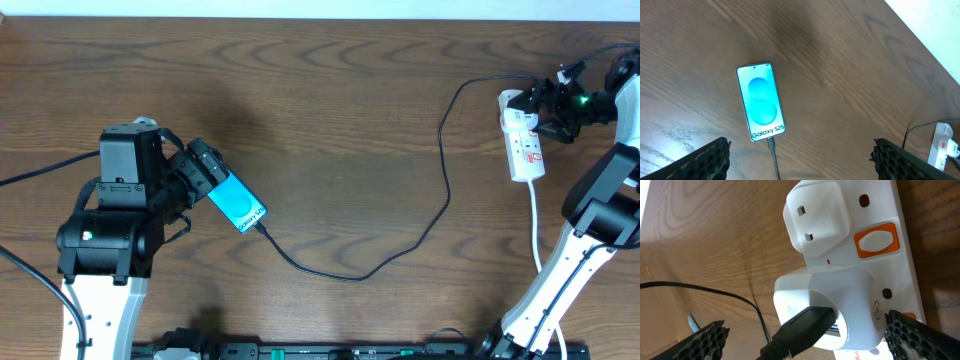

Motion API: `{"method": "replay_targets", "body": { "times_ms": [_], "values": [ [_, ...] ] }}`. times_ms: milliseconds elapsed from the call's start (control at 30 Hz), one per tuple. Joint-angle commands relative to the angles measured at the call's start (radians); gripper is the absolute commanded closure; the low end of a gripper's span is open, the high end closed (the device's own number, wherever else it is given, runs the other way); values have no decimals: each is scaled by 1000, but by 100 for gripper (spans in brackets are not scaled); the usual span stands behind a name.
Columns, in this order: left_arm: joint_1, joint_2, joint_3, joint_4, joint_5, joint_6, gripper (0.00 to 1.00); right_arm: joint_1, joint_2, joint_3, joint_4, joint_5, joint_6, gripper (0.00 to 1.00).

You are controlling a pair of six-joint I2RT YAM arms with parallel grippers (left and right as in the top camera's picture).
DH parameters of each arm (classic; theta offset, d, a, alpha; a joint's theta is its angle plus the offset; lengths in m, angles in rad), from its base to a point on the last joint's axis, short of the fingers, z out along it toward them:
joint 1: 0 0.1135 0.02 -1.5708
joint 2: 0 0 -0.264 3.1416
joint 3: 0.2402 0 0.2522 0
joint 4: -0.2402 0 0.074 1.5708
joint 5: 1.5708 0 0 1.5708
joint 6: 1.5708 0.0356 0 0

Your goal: Plug charger to phone and switch on socket

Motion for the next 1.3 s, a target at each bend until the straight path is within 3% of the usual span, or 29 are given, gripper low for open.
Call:
{"method": "replay_targets", "body": {
  "times_ms": [0, 1267],
  "values": [
    [5, -8, 23, -2, -10, 21, 9, 35, 11, 6, -9, -29, -14, 1],
    [5, -8, 23, -10, -10, 21, 9, -8, 10, -17, -1, 0, -6, 1]
  ]
}}
